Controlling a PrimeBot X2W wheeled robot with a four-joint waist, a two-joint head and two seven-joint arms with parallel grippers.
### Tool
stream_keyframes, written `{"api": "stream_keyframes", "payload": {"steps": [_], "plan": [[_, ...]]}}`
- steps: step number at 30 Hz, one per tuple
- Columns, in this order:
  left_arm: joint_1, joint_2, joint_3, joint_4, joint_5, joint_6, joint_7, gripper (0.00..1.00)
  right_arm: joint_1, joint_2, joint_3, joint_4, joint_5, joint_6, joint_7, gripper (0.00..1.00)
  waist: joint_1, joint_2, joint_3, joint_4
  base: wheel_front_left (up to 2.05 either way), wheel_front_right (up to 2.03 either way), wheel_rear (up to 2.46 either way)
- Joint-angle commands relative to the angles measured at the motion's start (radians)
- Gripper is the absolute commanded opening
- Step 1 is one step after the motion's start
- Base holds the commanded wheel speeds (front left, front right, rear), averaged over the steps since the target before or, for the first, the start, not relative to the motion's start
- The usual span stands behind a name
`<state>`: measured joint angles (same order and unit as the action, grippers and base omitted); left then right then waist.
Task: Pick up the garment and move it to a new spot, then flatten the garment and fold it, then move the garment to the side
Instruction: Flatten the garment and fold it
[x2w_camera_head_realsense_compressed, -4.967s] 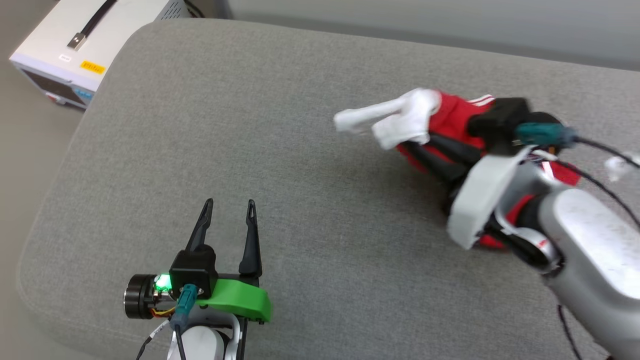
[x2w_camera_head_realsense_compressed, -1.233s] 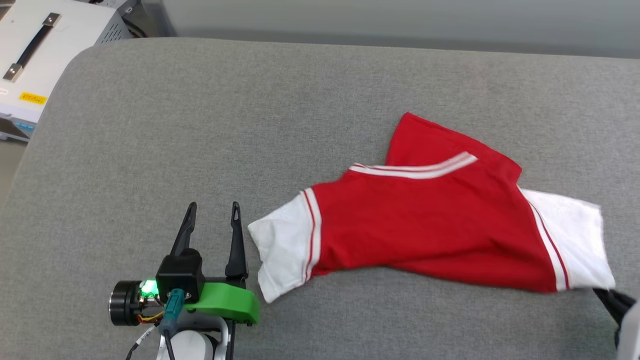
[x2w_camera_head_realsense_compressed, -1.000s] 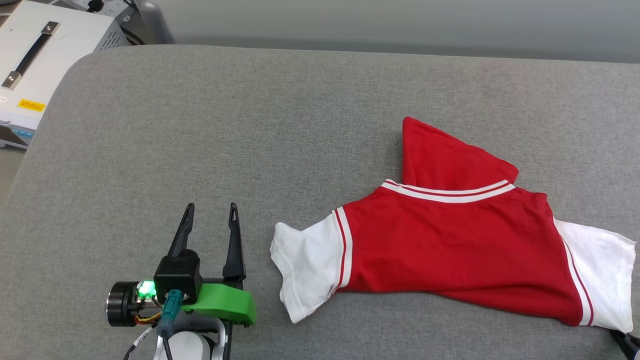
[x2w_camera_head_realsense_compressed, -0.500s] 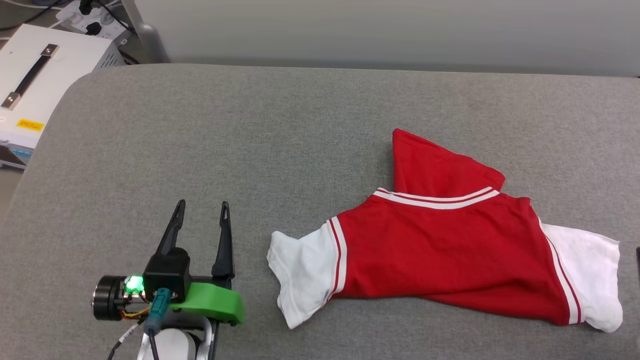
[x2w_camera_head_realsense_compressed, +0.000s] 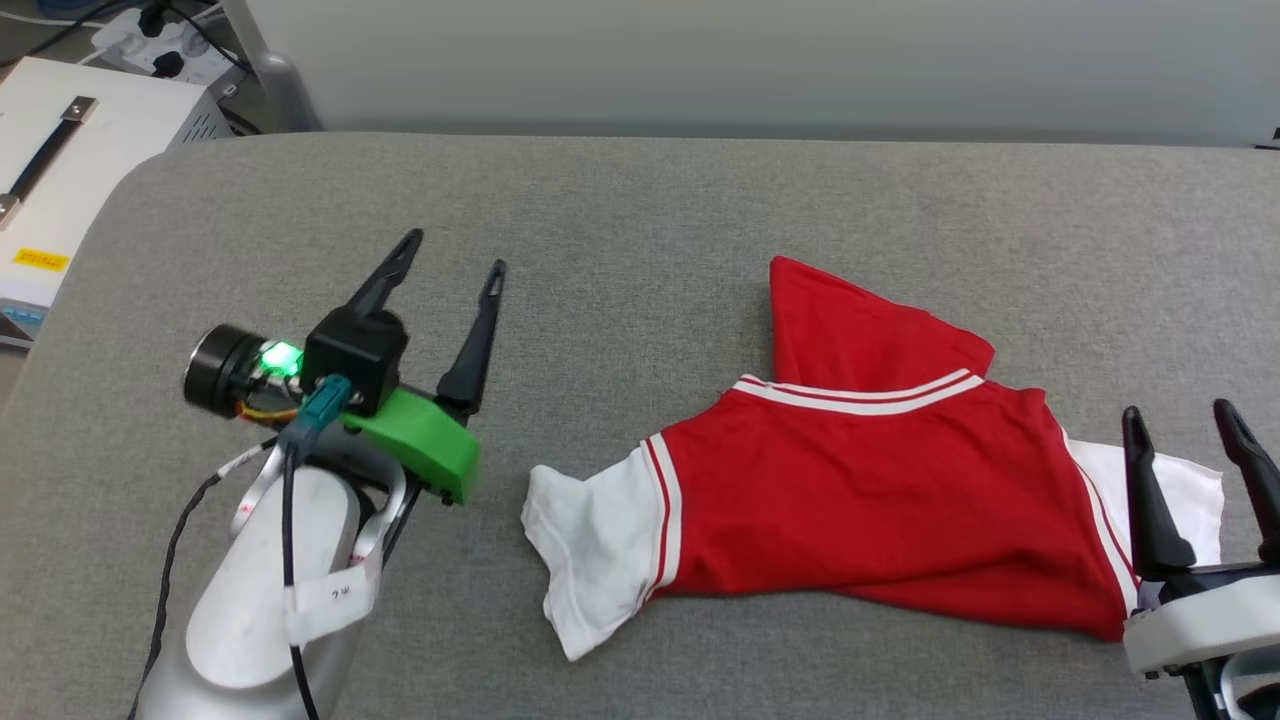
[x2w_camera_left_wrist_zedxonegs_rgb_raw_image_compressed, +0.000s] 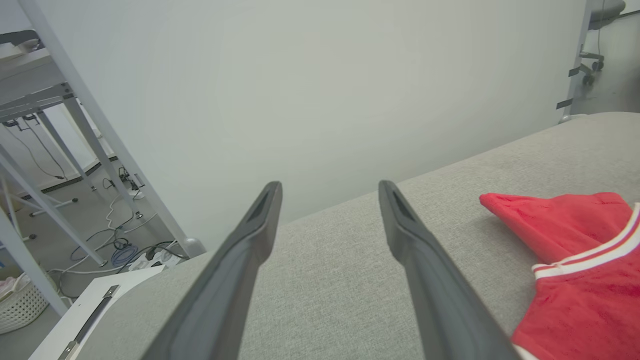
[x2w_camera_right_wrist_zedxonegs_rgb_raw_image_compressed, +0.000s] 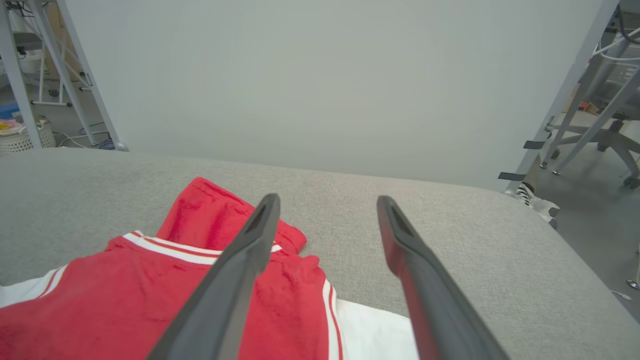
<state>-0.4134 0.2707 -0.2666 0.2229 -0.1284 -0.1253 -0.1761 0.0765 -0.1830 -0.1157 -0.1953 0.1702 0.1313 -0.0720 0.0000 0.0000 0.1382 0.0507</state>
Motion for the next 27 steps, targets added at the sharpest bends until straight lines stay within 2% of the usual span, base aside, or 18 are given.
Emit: {"api": "stream_keyframes", "payload": {"steps": [1,6,11,14,17,20,27], "plan": [[-0.058,0.032,-0.065,0.005,-0.057,-0.004,0.041,1.0,-0.02,0.004,0.015,-0.004,0.002,-0.001,-0.014,1.0,0.0,0.0,0.015,-0.014,0.0,0.0,0.0],[-0.201,0.146,-0.29,-0.016,-0.304,-0.005,0.232,1.0,-0.038,0.013,0.069,0.025,0.011,-0.001,-0.044,1.0,0.0,0.0,0.048,-0.036,0.0,0.0,0.0],[-0.334,0.235,-0.488,-0.048,-0.56,-0.005,0.49,1.0,-0.071,0.006,0.11,0.074,0.011,-0.001,-0.073,1.0,0.0,0.0,0.088,-0.06,0.0,0.0,0.0],[-0.407,0.281,-0.604,-0.062,-0.644,-0.005,0.634,1.0,-0.096,0.001,0.128,0.096,0.008,-0.001,-0.09,1.0,0.0,0.0,0.112,-0.076,0.0,0.0,0.0],[-0.467,0.301,-0.708,-0.068,-0.717,-0.005,0.74,1.0,-0.125,-0.002,0.144,0.115,0.007,-0.001,-0.104,1.0,0.0,0.0,0.138,-0.093,0.0,0.0,0.0],[-0.518,0.316,-0.797,-0.064,-0.749,-0.005,0.799,1.0,-0.153,-0.004,0.161,0.132,0.005,-0.001,-0.115,1.0,0.0,0.0,0.165,-0.111,0.0,0.0,0.0],[-0.605,0.299,-0.947,0.013,-0.793,-0.005,0.816,1.0,-0.214,0.006,0.19,0.174,0.0,-0.001,-0.142,1.0,0.0,0.0,0.227,-0.144,0.0,0.0,0.0]]}}
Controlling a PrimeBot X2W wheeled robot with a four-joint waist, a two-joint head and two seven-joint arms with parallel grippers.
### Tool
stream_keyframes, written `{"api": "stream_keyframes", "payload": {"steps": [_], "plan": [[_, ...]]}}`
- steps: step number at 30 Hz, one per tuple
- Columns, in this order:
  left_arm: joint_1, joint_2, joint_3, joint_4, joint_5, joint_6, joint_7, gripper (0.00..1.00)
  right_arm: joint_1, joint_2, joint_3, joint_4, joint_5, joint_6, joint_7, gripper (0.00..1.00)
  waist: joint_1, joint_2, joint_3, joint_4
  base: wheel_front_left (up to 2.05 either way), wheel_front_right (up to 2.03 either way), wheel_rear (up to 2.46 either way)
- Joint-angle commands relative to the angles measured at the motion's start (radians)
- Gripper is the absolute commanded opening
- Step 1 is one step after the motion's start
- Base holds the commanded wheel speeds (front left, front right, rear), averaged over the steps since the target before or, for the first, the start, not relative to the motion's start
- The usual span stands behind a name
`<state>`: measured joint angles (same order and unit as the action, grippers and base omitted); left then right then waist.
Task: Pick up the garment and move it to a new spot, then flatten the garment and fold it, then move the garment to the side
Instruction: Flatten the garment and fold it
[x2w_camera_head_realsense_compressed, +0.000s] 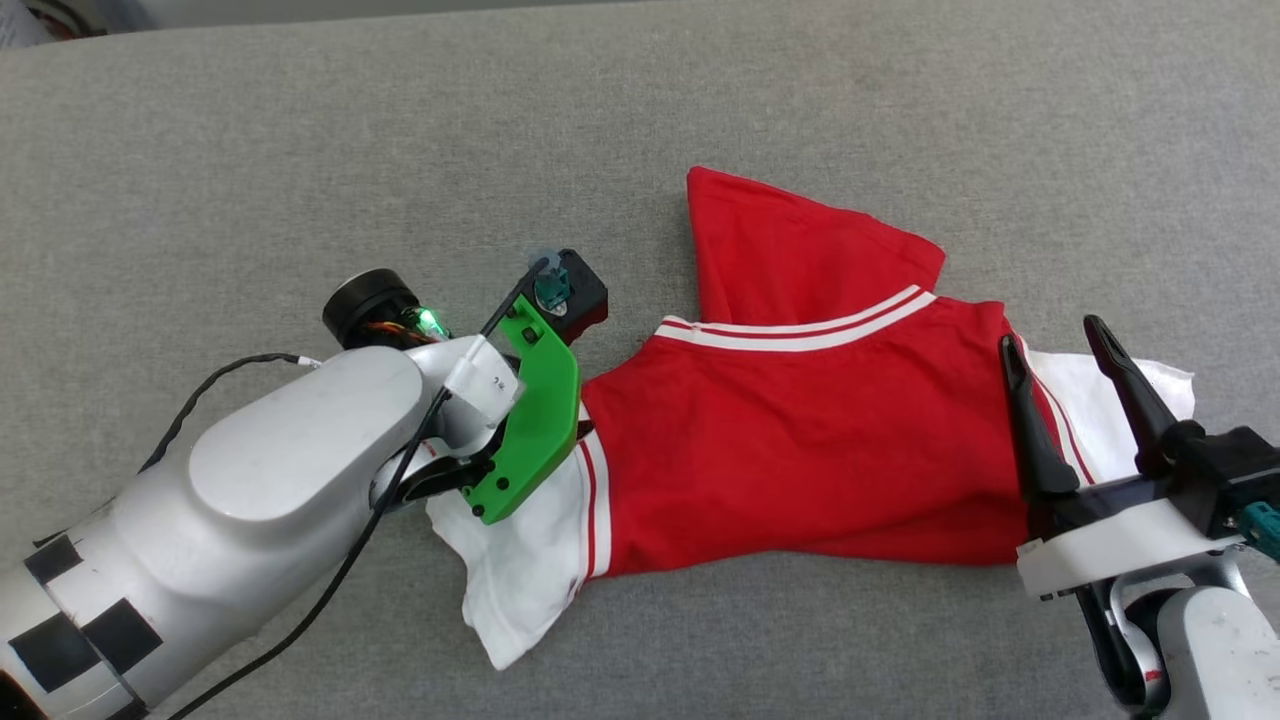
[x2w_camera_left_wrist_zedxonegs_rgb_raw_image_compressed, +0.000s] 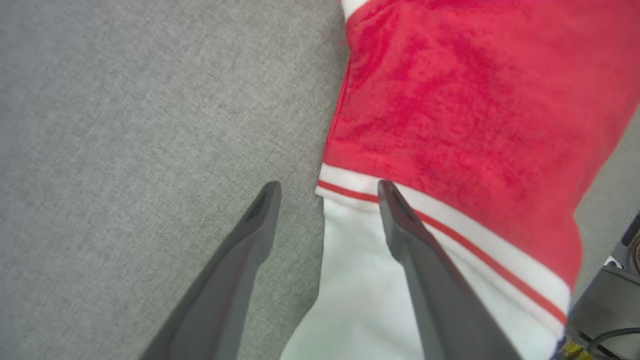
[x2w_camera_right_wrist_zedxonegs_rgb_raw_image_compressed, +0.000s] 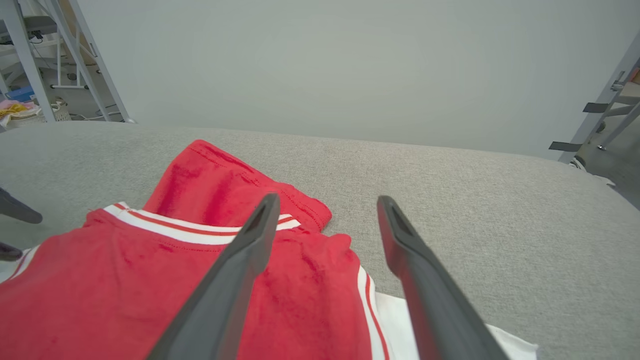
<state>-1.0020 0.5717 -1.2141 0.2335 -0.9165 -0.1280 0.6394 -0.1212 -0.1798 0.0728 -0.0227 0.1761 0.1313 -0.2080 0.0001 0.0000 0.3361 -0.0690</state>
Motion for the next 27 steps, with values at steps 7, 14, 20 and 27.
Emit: {"api": "stream_keyframes", "payload": {"steps": [7,14,20,27], "plan": [[-0.004,-0.013,-0.062,0.047,-0.02,-0.003,0.044,1.0,-0.059,0.014,0.023,0.048,-0.012,-0.001,-0.029,1.0,-0.0001,0.0,0.061,-0.05,0.0,0.0,0.0],[0.032,0.013,-0.066,-0.025,0.033,-0.003,0.079,0.0,-0.066,0.019,0.009,0.082,-0.02,-0.001,-0.043,1.0,-0.0001,0.0,0.039,-0.042,0.0,0.0,0.0],[-0.08,0.074,-0.066,-0.067,0.082,-0.003,-0.026,0.0,-0.047,0.03,-0.011,0.092,-0.026,-0.001,-0.051,1.0,-0.0001,0.0,0.008,-0.031,0.0,0.0,0.0],[-0.18,0.09,-0.066,-0.026,0.142,-0.003,-0.107,0.0,-0.062,0.045,-0.009,0.087,-0.032,-0.001,-0.053,1.0,-0.0001,0.0,0.025,-0.061,0.0,0.0,0.0]]}}
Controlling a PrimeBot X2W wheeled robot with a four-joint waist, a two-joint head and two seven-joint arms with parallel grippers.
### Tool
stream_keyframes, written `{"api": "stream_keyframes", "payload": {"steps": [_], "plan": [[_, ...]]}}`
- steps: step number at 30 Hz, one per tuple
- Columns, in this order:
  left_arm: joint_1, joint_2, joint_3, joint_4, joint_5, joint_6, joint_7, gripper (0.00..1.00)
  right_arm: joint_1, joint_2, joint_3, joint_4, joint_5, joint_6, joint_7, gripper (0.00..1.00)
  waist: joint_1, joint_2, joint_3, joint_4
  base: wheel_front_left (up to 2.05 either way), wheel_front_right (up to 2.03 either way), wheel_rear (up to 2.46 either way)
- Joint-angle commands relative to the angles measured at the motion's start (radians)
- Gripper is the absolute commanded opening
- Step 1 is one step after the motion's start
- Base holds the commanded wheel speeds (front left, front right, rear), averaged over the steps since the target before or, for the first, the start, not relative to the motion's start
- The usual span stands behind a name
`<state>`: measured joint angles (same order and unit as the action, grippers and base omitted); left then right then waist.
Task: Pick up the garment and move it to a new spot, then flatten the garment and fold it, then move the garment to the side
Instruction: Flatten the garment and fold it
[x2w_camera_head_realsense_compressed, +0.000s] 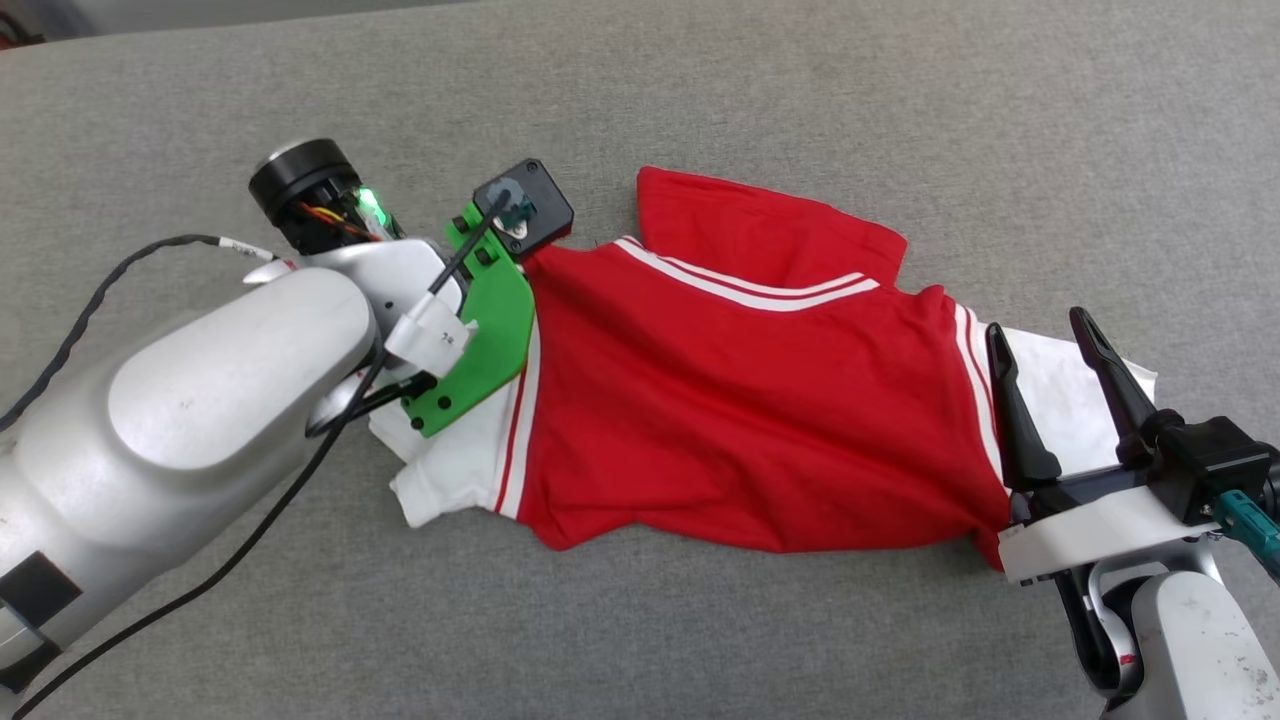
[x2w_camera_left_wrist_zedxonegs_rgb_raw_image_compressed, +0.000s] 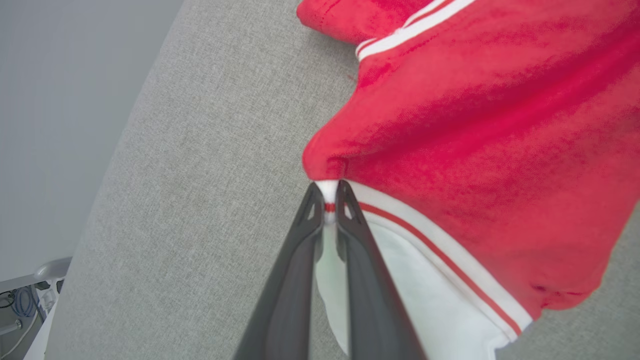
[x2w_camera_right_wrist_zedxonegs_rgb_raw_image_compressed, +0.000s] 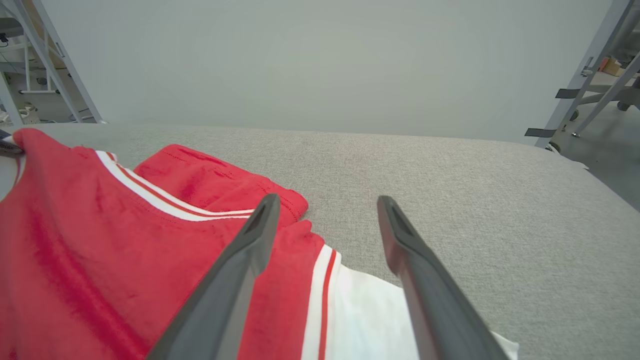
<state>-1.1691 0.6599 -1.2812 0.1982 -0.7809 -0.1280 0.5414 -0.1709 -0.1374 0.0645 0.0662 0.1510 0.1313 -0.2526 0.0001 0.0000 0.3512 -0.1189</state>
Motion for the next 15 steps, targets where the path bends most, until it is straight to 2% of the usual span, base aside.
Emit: {"api": "stream_keyframes", "payload": {"steps": [1,10,14,15], "plan": [[-0.016,-0.004,0.001,0.022,0.006,-0.003,-0.021,0.0,-0.015,0.005,-0.001,-0.003,-0.008,-0.001,-0.009,1.0,-0.0001,0.0,0.013,-0.015,0.0,0.0,0.0],[0.107,-0.068,0.001,0.175,0.029,-0.003,-0.049,0.0,-0.031,0.026,0.009,-0.009,-0.018,-0.001,-0.009,1.0,-0.0001,0.0,0.036,-0.06,0.0,0.0,0.0],[0.151,-0.082,0.001,0.218,0.035,-0.003,-0.069,0.0,-0.03,0.028,0.004,-0.007,-0.024,-0.001,-0.009,1.0,-0.0001,0.0,0.029,-0.059,0.0,0.0,0.0],[0.155,-0.085,0.001,0.228,0.033,-0.003,-0.081,0.24,-0.028,0.029,0.001,-0.007,-0.026,-0.001,-0.009,1.0,-0.0001,0.0,0.025,-0.056,0.0,0.0,0.0]]}}
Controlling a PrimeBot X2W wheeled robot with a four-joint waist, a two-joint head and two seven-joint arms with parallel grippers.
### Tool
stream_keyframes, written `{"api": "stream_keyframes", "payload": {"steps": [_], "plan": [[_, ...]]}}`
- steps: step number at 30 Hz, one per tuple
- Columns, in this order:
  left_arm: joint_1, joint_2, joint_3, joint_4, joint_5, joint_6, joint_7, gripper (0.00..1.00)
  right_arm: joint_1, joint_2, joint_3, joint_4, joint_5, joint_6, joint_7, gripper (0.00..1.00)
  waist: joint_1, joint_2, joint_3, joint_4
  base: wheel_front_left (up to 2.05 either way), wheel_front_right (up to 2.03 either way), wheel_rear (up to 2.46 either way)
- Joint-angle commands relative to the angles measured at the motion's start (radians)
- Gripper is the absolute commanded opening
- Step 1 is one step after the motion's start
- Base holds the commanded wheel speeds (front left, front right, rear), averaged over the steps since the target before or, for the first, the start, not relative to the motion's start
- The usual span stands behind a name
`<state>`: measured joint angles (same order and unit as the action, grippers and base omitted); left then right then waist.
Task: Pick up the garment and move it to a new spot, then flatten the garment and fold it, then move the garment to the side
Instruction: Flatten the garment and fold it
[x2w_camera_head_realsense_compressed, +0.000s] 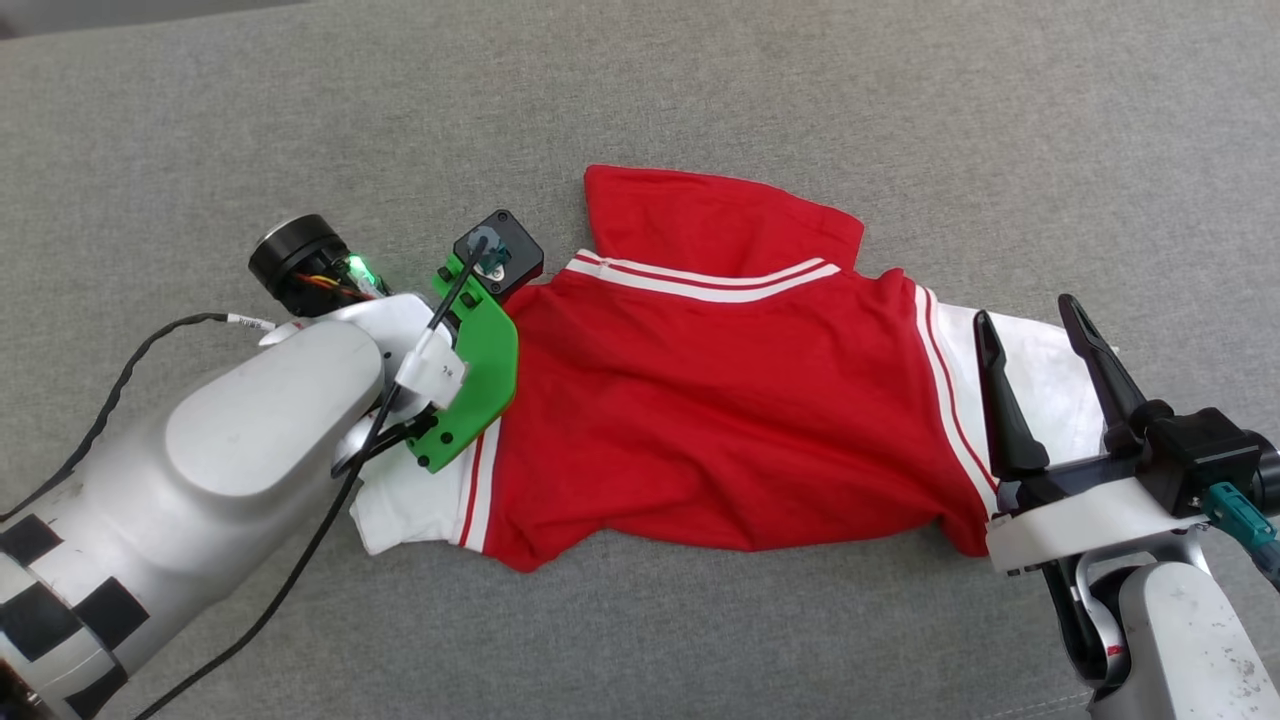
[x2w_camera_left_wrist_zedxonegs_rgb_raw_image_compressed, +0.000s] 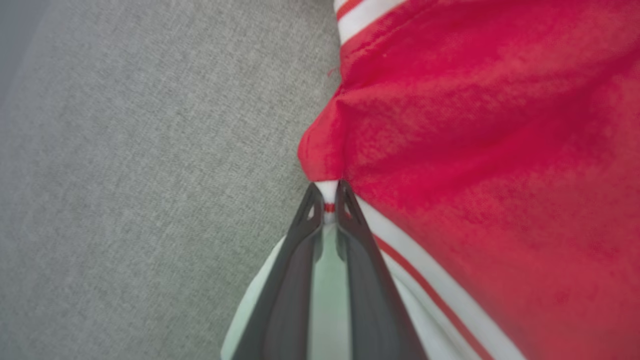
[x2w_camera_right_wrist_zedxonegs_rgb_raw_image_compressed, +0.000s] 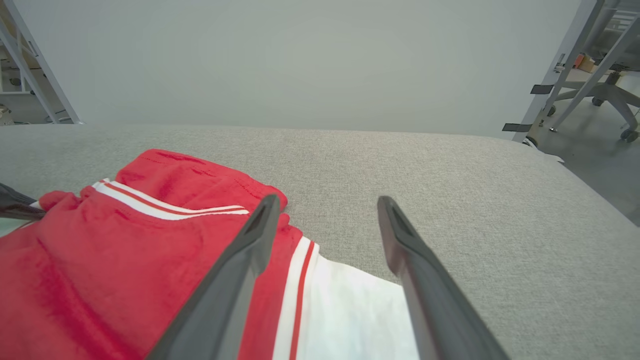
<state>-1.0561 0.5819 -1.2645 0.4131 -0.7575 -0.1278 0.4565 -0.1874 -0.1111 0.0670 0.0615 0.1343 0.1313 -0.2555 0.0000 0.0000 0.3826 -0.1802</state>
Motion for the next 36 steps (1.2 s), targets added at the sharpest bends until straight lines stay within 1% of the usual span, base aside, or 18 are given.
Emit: {"api": "stream_keyframes", "payload": {"steps": [1,2,6,9,12,14,17,21,24,28,32,36], "plan": [[0.043,-0.012,-0.016,0.023,0.008,-0.003,-0.016,0.48,-0.009,0.003,-0.004,-0.002,-0.011,-0.001,-0.006,1.0,0.0,0.0,-0.014,0.011,0.0,0.0,0.0],[0.036,-0.014,-0.016,0.031,0.006,-0.003,-0.042,1.0,-0.006,0.003,-0.007,-0.003,-0.012,-0.001,-0.006,1.0,0.0,0.0,-0.019,0.016,0.0,0.0,0.0],[-0.009,-0.021,-0.011,0.077,0.006,-0.003,-0.18,1.0,0.012,0.003,-0.019,-0.005,-0.016,-0.001,-0.006,1.0,0.0,0.0,-0.051,0.048,0.0,0.0,0.0],[-0.031,-0.019,0.017,0.101,0.0,-0.003,-0.272,1.0,0.028,0.006,-0.023,-0.004,-0.017,-0.001,-0.006,1.0,0.0,0.0,-0.081,0.072,0.0,0.0,0.0],[-0.042,-0.005,0.065,0.109,-0.045,-0.003,-0.318,1.0,0.044,0.01,-0.028,-0.004,-0.019,-0.001,-0.006,1.0,0.0,0.0,-0.102,0.094,0.0,0.0,0.0],[-0.051,0.014,0.088,0.111,-0.078,-0.003,-0.316,1.0,0.051,0.011,-0.026,-0.006,-0.021,-0.001,-0.006,1.0,0.0,0.0,-0.11,0.104,0.0,0.0,0.0],[-0.065,0.049,0.102,0.098,-0.139,-0.003,-0.271,1.0,0.053,0.011,-0.029,-0.013,-0.024,-0.001,-0.006,1.0,0.0,0.0,-0.116,0.117,0.0,0.0,0.0],[-0.08,0.094,0.101,0.065,-0.269,-0.003,-0.126,1.0,0.055,0.007,-0.035,-0.017,-0.026,-0.001,-0.006,1.0,0.0,0.0,-0.119,0.13,0.0,0.0,0.0],[-0.097,0.128,0.08,0.033,-0.341,-0.003,-0.007,1.0,0.053,0.005,-0.035,-0.017,-0.026,-0.001,-0.006,1.0,0.0,0.0,-0.118,0.133,0.0,0.0,0.0],[-0.101,0.148,0.042,-0.005,-0.382,-0.003,0.102,1.0,0.05,0.005,-0.031,-0.02,-0.027,-0.001,-0.006,1.0,0.0,0.0,-0.112,0.132,0.0,0.0,0.0],[-0.08,0.145,0.02,-0.025,-0.41,-0.003,0.163,1.0,0.045,0.005,-0.025,-0.023,-0.025,-0.001,-0.006,1.0,0.0,0.0,-0.1,0.123,0.0,0.0,0.0],[-0.047,0.139,0.0,-0.042,-0.391,-0.003,0.21,1.0,0.036,0.003,-0.021,-0.027,-0.023,-0.001,-0.006,1.0,0.0,0.0,-0.082,0.109,0.0,0.0,0.0]]}}
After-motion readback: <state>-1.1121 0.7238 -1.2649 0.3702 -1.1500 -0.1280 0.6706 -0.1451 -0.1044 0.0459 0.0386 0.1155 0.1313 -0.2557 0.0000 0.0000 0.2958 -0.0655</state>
